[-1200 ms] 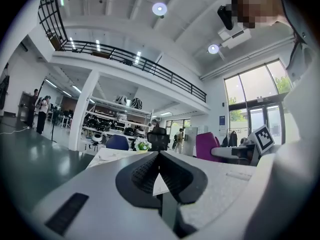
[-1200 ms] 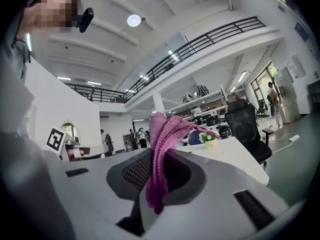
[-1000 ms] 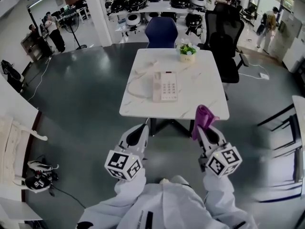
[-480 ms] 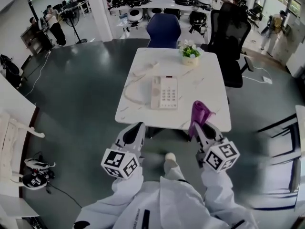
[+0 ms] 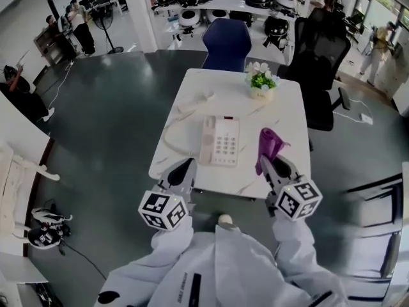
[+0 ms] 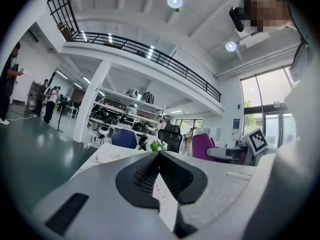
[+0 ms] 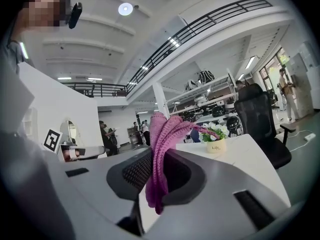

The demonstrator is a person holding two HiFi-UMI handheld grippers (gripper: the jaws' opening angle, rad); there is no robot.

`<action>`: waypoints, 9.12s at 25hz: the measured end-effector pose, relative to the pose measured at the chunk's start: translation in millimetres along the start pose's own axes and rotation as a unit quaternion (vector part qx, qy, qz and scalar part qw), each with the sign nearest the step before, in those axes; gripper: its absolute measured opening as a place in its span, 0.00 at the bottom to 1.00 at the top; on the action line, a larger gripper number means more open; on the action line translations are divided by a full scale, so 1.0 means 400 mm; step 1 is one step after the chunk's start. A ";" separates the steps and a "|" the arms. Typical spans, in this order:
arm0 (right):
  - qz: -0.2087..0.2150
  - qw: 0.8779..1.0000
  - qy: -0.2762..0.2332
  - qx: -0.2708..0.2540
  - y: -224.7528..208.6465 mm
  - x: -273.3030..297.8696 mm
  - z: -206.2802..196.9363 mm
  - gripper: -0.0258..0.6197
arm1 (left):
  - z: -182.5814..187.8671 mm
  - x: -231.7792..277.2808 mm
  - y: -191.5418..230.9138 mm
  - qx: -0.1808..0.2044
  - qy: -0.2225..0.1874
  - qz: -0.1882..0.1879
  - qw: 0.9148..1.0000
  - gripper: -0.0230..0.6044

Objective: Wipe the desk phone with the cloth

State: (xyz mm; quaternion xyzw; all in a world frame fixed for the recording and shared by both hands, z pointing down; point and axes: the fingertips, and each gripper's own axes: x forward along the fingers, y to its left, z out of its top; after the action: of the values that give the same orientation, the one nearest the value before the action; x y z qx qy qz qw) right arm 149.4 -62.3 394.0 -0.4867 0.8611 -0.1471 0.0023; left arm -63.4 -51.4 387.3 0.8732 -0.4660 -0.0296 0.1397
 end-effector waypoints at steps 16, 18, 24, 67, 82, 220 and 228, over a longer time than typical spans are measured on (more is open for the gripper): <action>0.021 0.999 0.046 -0.014 -0.162 0.238 -0.026 0.10 | -0.076 0.180 0.145 -0.023 0.033 0.045 0.998 0.03; 0.017 0.998 0.056 -0.014 -0.173 0.267 -0.040 0.10 | -0.085 0.202 0.161 -0.026 0.044 0.042 0.998 0.03; -0.006 0.995 0.093 -0.029 -0.218 0.343 -0.093 0.10 | -0.132 0.247 0.204 -0.045 0.080 0.039 0.995 0.03; 0.065 0.942 0.266 -0.194 -0.228 0.592 -0.274 0.10 | -0.249 0.369 0.272 -0.096 0.125 0.033 0.987 0.03; 0.096 0.928 0.303 -0.194 -0.189 0.553 -0.310 0.10 | -0.257 0.345 0.230 -0.104 0.121 0.034 0.987 0.03; 0.049 0.966 0.176 -0.181 -0.080 0.668 -0.143 0.10 | -0.210 0.415 0.381 -0.099 0.145 -0.041 0.984 0.03; 0.071 0.942 0.258 -0.202 -0.053 0.711 -0.268 0.10 | -0.226 0.422 0.405 -0.104 0.155 -0.046 0.981 0.03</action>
State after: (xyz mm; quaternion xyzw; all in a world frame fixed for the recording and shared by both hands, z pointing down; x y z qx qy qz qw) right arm 1.7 -284.1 541.8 -0.3600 0.8762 -0.0900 -0.3076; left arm -82.2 -256.0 531.3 0.8682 -0.3927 0.0511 0.2991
